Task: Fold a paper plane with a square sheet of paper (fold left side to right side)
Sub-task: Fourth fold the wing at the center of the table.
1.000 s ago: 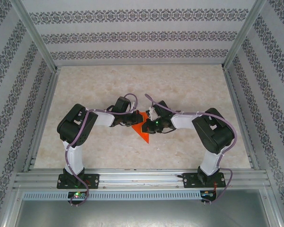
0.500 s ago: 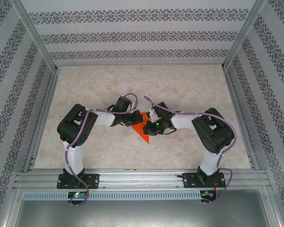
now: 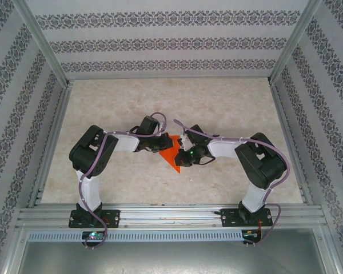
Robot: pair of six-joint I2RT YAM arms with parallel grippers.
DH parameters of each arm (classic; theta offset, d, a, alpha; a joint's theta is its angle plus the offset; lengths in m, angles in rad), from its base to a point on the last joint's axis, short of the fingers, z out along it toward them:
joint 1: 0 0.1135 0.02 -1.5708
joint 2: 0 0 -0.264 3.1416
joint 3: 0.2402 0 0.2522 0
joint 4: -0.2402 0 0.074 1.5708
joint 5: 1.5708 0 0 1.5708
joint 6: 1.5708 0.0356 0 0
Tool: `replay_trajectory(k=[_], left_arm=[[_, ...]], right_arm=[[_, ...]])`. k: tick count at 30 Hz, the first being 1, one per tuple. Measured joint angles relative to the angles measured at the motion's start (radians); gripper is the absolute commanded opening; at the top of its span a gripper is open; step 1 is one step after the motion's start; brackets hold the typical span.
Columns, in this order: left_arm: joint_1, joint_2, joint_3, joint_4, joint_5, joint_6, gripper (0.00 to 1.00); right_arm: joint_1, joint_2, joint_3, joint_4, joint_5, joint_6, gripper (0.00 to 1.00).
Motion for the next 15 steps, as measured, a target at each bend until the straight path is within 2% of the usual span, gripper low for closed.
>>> replay_trajectory(k=[15], left_arm=[[0.0, 0.002, 0.003, -0.004, 0.0, -0.001, 0.0]], right_arm=[[0.008, -0.017, -0.012, -0.029, 0.005, -0.019, 0.0]])
